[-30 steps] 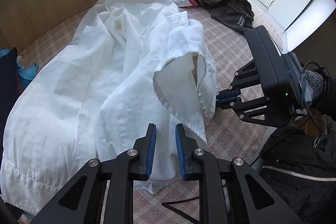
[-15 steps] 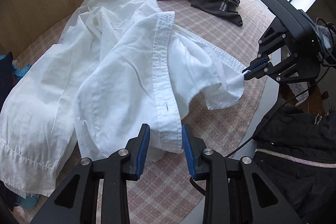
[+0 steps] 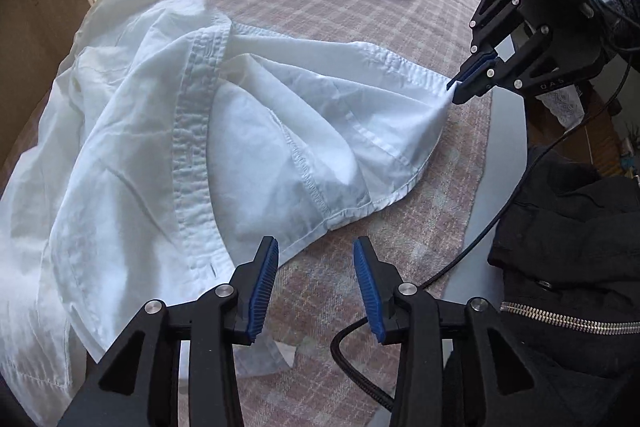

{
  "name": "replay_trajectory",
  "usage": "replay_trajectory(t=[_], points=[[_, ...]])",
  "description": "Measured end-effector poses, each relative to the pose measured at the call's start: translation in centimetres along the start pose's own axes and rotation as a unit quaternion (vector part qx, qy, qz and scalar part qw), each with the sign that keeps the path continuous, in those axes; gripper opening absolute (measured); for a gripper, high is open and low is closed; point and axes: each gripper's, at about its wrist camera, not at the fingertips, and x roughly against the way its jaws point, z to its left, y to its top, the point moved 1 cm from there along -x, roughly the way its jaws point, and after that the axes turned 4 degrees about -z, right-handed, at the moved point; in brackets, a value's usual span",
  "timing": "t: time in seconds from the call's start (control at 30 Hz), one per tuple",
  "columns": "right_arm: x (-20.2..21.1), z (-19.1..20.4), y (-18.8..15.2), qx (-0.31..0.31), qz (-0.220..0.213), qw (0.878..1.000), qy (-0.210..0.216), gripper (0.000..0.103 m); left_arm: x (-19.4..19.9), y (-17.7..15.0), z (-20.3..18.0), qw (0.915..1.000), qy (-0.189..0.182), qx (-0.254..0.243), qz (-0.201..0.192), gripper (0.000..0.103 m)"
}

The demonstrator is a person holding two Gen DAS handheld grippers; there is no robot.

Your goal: Fold clothes

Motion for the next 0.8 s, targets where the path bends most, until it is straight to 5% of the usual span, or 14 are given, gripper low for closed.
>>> replay_trajectory(t=[0.17, 0.23, 0.47, 0.67, 0.8], points=[[1.0, -0.5, 0.8, -0.006, -0.01, 1.0, -0.004, 0.004, -2.2, 1.4, -0.3, 0.998, 0.042, -0.046, 0.008, 0.035], [1.6, -0.8, 1.3, -0.007, -0.017, 1.0, -0.015, 0.004, -2.6, 1.5, 0.7, 0.9989, 0.024, -0.035, 0.018, 0.002], [2.3, -0.3, 2.6, -0.006, -0.006, 1.0, 0.006, 0.004, 1.4, 0.3, 3.0, 0.9995, 0.019, -0.008, 0.025, 0.0], [3.5, 5.9, 2.3, 0.068, 0.036, 0.996, 0.054, 0.004, 7.0, -3.3, 0.7, 0.9977, 0.032, -0.032, 0.051, 0.0], [2.1, 8.6, 2.5, 0.099, 0.066, 0.992, 0.048, 0.008, 7.5, -6.7, -0.2, 0.9965, 0.011, -0.015, 0.082, 0.0]])
